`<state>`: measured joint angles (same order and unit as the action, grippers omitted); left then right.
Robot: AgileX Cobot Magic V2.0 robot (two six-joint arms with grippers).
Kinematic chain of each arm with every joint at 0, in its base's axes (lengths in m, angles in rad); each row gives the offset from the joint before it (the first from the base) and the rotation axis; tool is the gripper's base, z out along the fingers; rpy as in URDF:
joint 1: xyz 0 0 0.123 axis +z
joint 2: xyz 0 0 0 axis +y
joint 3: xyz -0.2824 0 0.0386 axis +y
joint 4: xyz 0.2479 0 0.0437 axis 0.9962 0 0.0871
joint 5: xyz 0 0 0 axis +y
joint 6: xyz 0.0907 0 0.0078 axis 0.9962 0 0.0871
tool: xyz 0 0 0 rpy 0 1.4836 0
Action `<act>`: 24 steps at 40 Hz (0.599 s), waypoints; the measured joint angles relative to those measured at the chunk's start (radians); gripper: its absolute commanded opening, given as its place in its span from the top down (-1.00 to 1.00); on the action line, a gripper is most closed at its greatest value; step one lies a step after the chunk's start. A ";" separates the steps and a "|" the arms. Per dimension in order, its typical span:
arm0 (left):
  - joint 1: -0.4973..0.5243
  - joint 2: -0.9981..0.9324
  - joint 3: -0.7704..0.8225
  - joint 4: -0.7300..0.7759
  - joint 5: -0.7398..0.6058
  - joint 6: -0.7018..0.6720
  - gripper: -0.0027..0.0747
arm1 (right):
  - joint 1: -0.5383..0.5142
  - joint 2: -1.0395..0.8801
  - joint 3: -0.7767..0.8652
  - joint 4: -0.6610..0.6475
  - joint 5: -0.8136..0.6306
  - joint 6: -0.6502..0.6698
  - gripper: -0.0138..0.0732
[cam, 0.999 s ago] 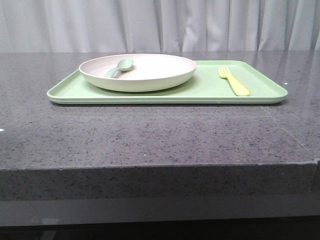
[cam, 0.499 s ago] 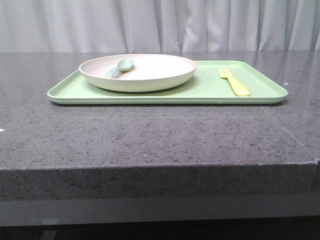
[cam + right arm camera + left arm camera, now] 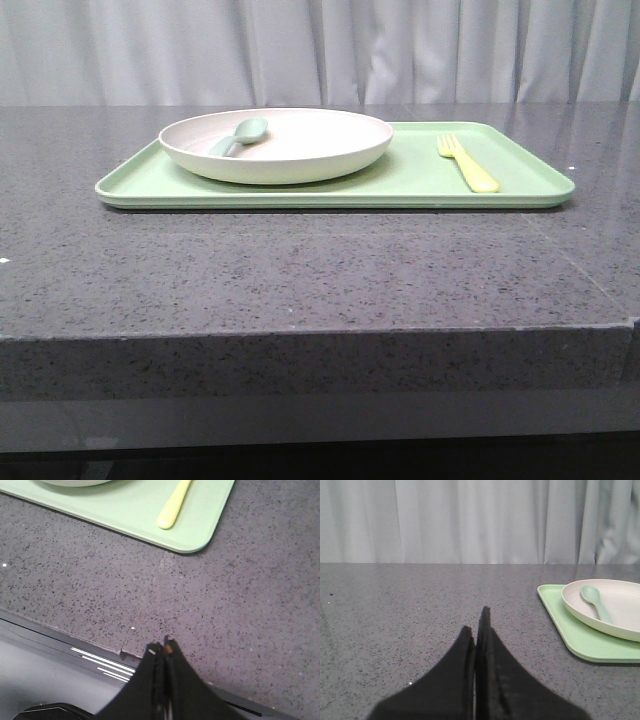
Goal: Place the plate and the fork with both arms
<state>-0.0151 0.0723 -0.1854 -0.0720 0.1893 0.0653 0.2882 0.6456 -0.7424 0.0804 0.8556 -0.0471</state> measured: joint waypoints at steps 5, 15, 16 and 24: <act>0.000 -0.015 0.099 0.027 -0.108 -0.050 0.98 | 0.000 0.000 0.000 0.000 0.000 0.000 0.84; 0.000 -0.056 0.192 0.064 -0.203 -0.126 0.98 | 0.000 0.000 0.000 0.000 0.001 0.000 0.84; 0.000 -0.064 0.192 0.072 -0.199 -0.127 0.98 | 0.000 0.000 0.000 0.000 0.001 0.000 0.84; 0.001 -0.078 0.192 0.072 -0.168 -0.132 0.98 | 0.000 -0.002 0.000 0.000 0.001 0.000 0.84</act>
<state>-0.0138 -0.0061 0.0065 0.0000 0.0216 -0.0672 0.2882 0.6439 -0.7424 0.0804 0.8566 -0.0471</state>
